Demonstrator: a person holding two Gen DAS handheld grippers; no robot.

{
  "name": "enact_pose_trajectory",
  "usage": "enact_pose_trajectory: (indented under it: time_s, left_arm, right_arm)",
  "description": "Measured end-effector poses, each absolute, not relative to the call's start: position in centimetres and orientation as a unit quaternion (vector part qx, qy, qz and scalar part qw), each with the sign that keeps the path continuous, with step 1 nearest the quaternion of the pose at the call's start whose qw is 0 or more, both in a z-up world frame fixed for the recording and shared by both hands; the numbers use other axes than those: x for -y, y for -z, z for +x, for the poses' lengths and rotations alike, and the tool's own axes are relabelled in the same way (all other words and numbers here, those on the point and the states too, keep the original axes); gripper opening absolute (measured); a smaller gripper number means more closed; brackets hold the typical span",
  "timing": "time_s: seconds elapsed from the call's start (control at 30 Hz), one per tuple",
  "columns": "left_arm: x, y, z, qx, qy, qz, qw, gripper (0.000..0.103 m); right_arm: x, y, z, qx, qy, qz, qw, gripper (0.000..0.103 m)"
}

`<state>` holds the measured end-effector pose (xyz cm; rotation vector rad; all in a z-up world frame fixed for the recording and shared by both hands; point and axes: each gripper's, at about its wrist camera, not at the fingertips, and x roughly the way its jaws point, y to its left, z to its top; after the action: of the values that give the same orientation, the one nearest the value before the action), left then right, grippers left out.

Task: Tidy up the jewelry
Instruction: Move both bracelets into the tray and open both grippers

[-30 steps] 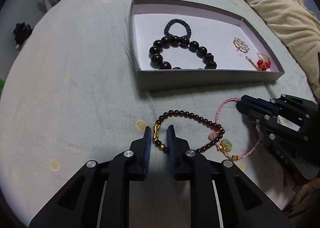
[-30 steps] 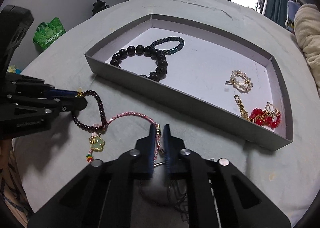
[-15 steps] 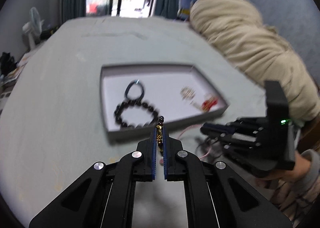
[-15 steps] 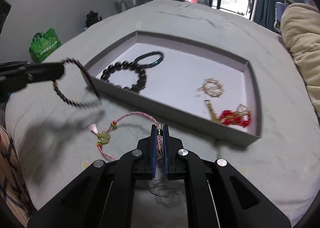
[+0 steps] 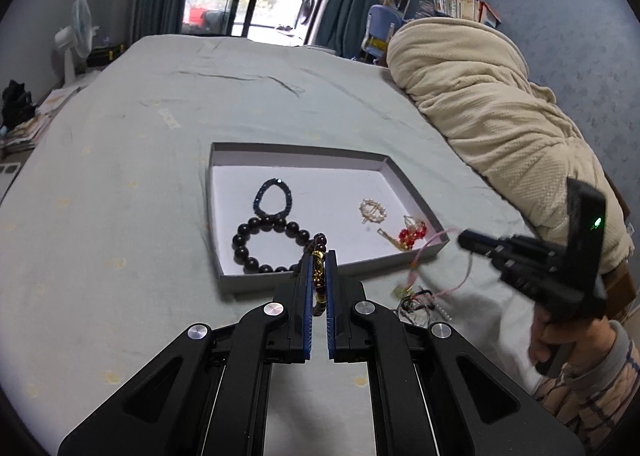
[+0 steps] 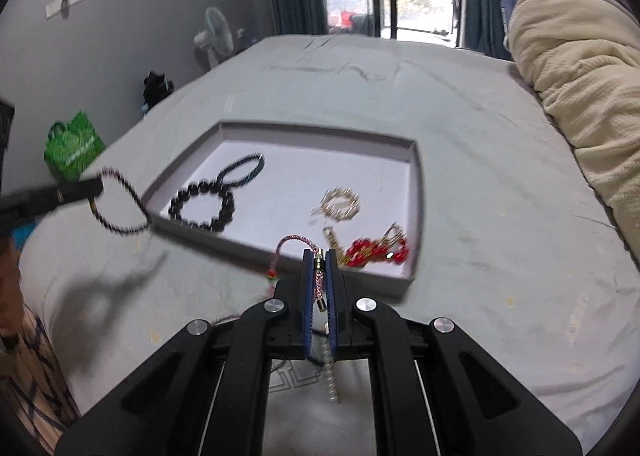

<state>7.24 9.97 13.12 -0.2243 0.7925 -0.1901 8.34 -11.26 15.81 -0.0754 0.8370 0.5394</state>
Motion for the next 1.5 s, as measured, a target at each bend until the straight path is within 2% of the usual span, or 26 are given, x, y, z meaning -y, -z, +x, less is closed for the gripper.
enact_pose_trajectory:
  time_s: [0.77, 1.17, 1.33, 1.5]
  left_arm:
    - [-8.8, -13.0, 15.3, -0.408, 0.099, -0.07, 0.905, 0.006]
    - [-6.2, -10.6, 20.0, -0.452, 0.143, -0.083, 0.876, 0.006]
    - [-5.6, -7.1, 20.4, -0.494, 0.122, -0.054, 0.859, 0.006]
    - [-5.6, -6.3, 20.3, -0.508, 0.092, -0.024, 0.856, 0.006]
  right_arm:
    - [10.8, -19.5, 14.6, -0.379, -0.265, 0.012, 0.887, 0.006]
    - [7.4, -16.5, 18.3, -0.42, -0.281, 0.03, 0.862, 0.006]
    - [7.6, -13.1, 19.4, -0.456, -0.244, 0.008, 0.856, 0.006]
    - [9.0, -11.3, 19.6, -0.47, -0.216, 0.002, 0.856, 0.006]
